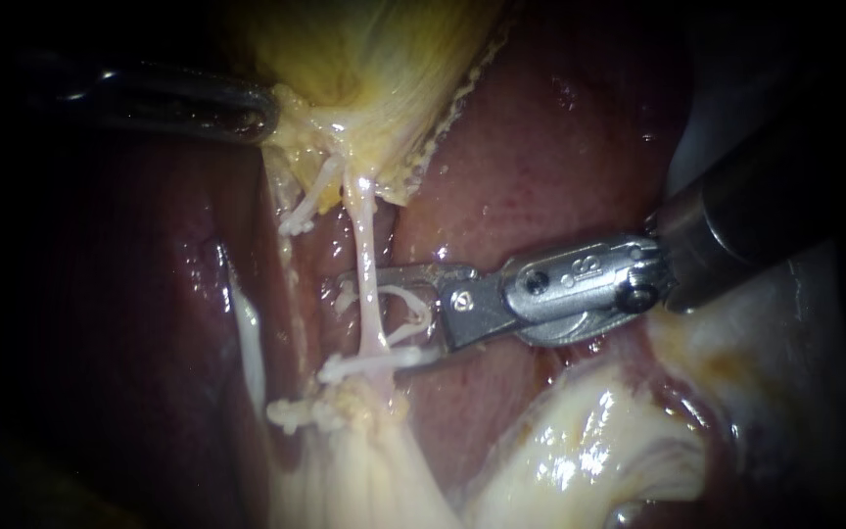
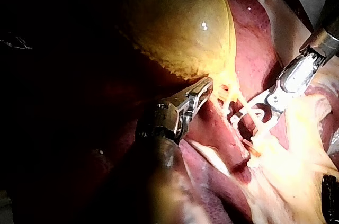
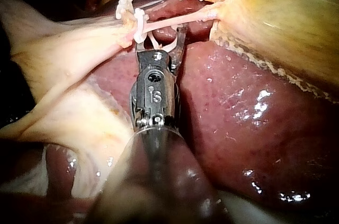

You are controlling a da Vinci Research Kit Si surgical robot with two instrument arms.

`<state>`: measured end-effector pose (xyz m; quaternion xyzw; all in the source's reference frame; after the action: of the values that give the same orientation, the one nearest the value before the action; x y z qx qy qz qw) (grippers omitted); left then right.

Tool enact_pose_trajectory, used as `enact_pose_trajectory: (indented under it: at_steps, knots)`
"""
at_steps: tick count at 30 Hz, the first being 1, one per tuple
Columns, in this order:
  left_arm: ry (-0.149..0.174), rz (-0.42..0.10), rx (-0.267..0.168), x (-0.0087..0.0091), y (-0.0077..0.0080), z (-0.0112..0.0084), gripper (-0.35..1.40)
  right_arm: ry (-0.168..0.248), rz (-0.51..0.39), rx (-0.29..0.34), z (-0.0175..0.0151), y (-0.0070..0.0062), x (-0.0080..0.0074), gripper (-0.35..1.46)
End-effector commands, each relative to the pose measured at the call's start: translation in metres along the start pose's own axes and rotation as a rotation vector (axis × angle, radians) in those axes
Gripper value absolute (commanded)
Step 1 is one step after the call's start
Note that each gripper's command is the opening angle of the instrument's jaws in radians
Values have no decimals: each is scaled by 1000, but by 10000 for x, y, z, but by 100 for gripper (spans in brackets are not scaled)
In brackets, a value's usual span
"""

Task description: Clipping second clip right tube

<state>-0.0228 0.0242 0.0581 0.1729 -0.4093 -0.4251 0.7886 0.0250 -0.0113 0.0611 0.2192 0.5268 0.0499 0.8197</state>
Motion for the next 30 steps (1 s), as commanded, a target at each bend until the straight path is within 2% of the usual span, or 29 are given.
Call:
enact_pose_trajectory:
  at_steps: [1, 4, 10, 13, 19, 21, 25, 30]
  knots:
    - [0, 0, 0, 0, 0, 0, -35, 0, 0, 1, -1, 0, 0, 50]
    - [0, 0, 0, 0, 0, 0, -35, 1, 1, 4, -8, 1, 1, 50]
    - [0, 0, 1, 0, 0, -1, -35, 7, 7, 5, -43, 10, -1, 50]
    - [0, 1, 1, 0, 1, -1, -35, 8, 47, -4, -61, 15, -3, 50]
    - [0, 1, 1, 1, 1, -1, -35, 4, 225, 4, -82, 21, 0, 50]
    - [0, 1, 1, 1, 1, -2, -35, 1, 315, 12, -83, 23, 2, 50]
    - [0, 1, 1, 1, 1, -2, -35, 9, 434, 77, -83, 24, 3, 49]
    - [0, 1, 1, 1, 1, -1, -35, 55, 563, 172, -82, 25, 2, 46]
